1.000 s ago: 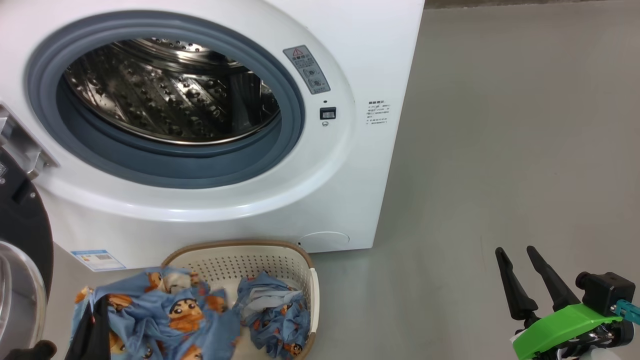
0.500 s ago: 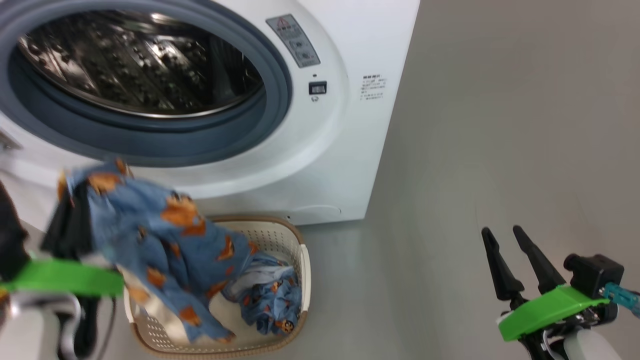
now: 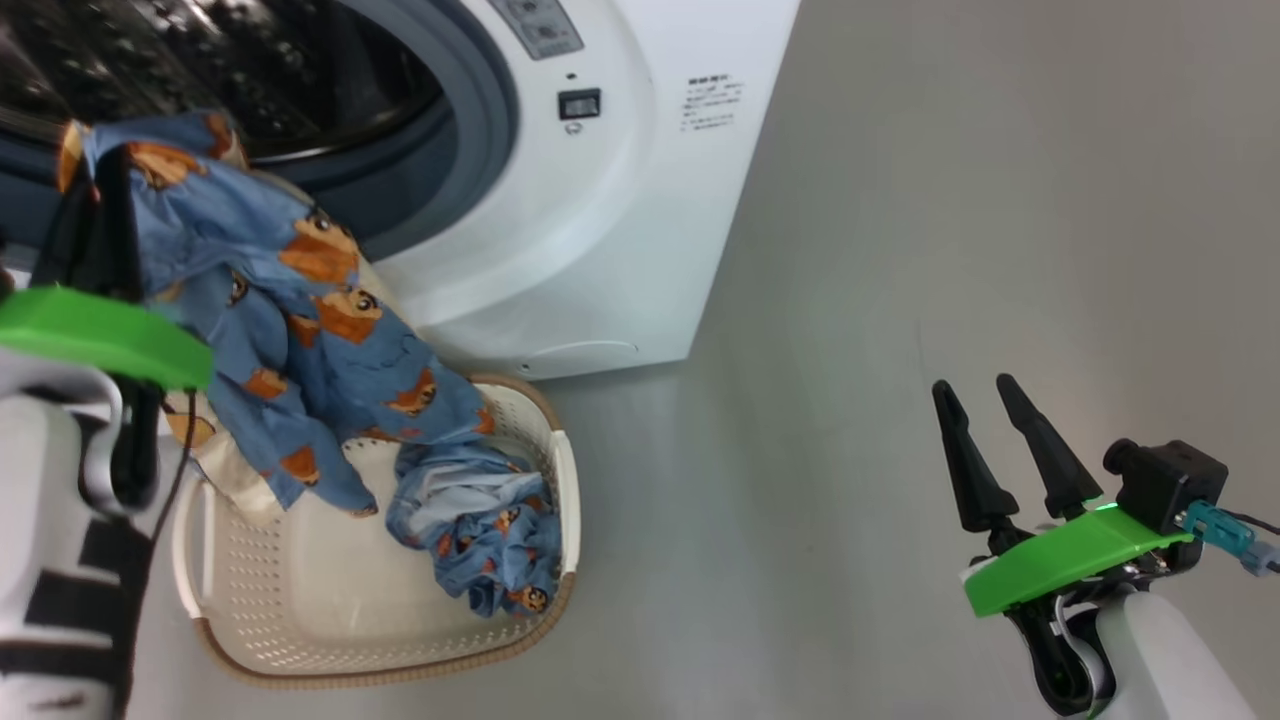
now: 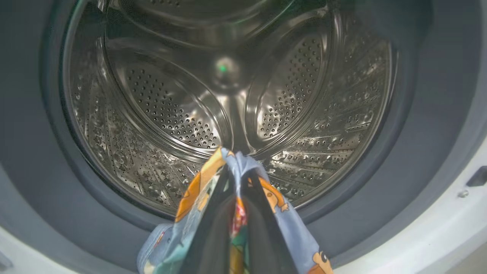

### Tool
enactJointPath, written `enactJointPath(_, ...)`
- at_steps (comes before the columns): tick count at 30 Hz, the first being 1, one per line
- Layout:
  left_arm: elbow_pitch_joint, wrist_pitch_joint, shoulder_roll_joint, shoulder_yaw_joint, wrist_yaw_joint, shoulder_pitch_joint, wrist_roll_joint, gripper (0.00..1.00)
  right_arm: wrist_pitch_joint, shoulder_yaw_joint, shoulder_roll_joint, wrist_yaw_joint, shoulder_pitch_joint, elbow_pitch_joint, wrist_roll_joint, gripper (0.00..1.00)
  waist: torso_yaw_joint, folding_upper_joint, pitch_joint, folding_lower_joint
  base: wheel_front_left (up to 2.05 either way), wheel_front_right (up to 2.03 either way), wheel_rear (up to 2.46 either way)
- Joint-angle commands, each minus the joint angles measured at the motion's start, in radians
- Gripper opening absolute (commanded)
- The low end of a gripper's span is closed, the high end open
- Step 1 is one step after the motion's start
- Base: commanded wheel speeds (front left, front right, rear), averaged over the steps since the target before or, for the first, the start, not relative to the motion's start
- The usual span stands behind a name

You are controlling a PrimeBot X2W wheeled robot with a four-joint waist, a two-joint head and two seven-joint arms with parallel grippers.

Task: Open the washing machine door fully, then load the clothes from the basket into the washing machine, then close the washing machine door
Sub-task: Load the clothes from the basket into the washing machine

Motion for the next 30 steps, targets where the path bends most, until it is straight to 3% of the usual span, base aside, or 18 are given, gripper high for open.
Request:
enactJointPath(1,0.004,-0.006,0.048,0.025,-0.001,-0.048,-0.006,0.00,-0.012,0.028,0.002,0.002,-0.012,-0.024,-0.013,1.00,-0.026,0.0000,0.031,0.0000,0.00,0.00,0.00)
enactJointPath(13,0.368,-0.006,0.062,-0.065,-0.001,-0.272,-0.043,0.00,-0.012,0.059,0.018,0.002,-0.052,-0.026,-0.018,1.00,-0.074,0.0000,0.090,0.0000,0.00,0.00,0.00)
enactJointPath(19,0.466,-0.006,0.093,-0.075,-0.001,-0.366,-0.052,0.00,-0.012,0.087,0.032,0.002,-0.067,-0.023,-0.015,1.00,-0.111,0.0000,0.104,0.0000,0.00,0.00,0.00)
enactJointPath(23,0.428,-0.006,0.116,-0.039,0.008,-0.426,-0.023,0.00,-0.012,0.090,0.038,0.002,-0.079,-0.028,-0.012,1.00,-0.126,0.0000,0.129,0.0000,0.00,0.00,0.00)
enactJointPath(30,0.199,-0.006,0.117,0.085,0.032,-0.426,0.091,0.00,-0.012,0.082,0.055,0.002,-0.091,-0.040,-0.016,1.00,-0.137,0.0000,0.168,0.0000,0.00,0.00,0.00)
